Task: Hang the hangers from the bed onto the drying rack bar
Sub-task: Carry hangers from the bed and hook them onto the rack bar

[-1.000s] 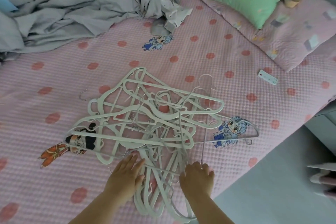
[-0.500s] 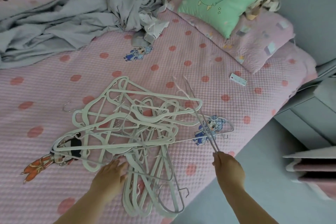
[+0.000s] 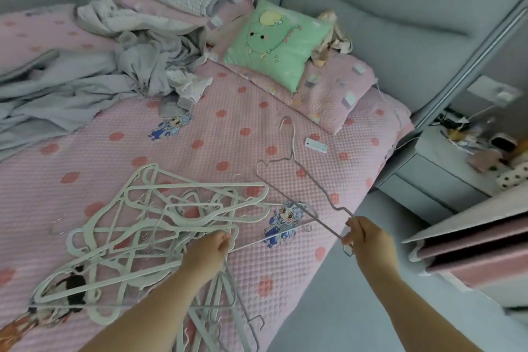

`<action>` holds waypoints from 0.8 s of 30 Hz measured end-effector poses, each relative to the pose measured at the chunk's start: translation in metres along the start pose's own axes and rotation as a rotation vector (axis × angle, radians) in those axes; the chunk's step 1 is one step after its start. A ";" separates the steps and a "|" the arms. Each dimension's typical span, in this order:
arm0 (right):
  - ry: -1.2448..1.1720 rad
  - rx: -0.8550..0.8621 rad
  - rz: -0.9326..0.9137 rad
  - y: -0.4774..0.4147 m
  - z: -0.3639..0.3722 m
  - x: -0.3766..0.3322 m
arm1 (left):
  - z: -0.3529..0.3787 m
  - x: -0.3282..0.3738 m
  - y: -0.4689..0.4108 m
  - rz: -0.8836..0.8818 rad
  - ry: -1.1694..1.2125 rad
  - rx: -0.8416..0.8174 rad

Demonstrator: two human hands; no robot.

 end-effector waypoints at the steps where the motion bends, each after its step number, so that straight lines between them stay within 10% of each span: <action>1: 0.008 0.010 -0.009 0.003 -0.009 -0.002 | -0.001 0.027 0.004 0.056 0.052 -0.016; 6: 0.064 0.120 -0.029 0.029 -0.056 -0.005 | 0.015 0.165 0.024 0.264 0.192 -0.206; 13: 0.146 0.282 -0.086 0.087 -0.120 0.014 | 0.049 0.289 0.086 0.054 0.831 -0.653; 24: 0.384 0.596 -0.193 0.223 -0.260 0.074 | 0.103 0.375 0.273 0.493 0.350 -0.625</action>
Point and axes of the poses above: each hand's wrist, its own y-axis away from the middle knuckle, its own z-axis out of the palm, x = y × z, the point moved 4 cm from there along -y, towards the middle knuckle, and after that the axes turned 15 degrees about -z, right-handed, at the moved point
